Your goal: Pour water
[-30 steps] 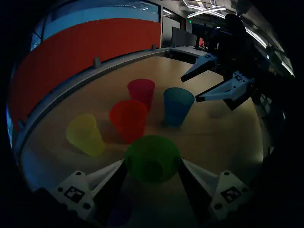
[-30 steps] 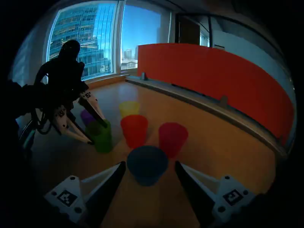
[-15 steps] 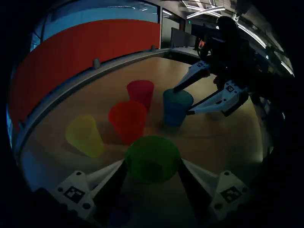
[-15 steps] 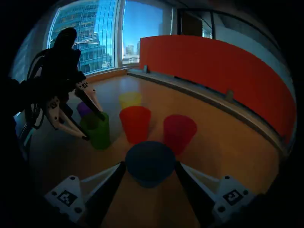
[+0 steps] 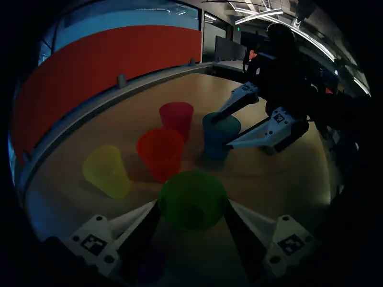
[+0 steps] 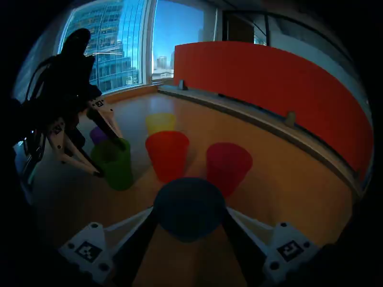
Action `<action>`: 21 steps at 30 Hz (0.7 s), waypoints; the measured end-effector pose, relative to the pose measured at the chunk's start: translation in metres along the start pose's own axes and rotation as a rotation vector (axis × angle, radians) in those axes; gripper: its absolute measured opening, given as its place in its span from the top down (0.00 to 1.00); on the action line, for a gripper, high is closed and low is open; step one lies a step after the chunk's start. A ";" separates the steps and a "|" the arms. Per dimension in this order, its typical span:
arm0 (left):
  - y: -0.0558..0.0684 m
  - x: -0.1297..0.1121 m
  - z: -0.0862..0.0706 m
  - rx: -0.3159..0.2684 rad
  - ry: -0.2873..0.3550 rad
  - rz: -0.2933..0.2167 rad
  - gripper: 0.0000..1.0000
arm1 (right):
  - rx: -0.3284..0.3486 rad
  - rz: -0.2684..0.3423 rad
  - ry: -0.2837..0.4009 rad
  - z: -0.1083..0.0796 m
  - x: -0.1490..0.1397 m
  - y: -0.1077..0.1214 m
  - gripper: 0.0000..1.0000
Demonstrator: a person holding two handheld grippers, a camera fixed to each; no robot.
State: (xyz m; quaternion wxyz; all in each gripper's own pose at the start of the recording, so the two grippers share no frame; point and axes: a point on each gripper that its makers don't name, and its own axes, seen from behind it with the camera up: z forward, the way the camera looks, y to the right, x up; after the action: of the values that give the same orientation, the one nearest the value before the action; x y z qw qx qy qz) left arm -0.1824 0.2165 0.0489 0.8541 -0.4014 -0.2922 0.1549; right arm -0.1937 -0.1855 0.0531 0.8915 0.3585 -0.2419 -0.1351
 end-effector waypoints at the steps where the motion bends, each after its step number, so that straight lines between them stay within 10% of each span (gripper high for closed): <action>1: 0.000 0.000 0.000 0.000 0.002 -0.002 0.12 | -0.001 -0.004 0.001 0.000 0.000 0.000 0.09; 21: 0.015 0.043 -0.052 0.051 0.145 0.009 0.13 | -0.026 -0.022 0.104 -0.061 0.051 -0.024 0.10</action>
State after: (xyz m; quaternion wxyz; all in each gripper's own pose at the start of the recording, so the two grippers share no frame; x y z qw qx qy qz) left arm -0.1167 0.2167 0.0269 0.8822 -0.3912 -0.2236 0.1366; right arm -0.1204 -0.1886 0.0152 0.9059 0.3561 -0.1895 -0.1290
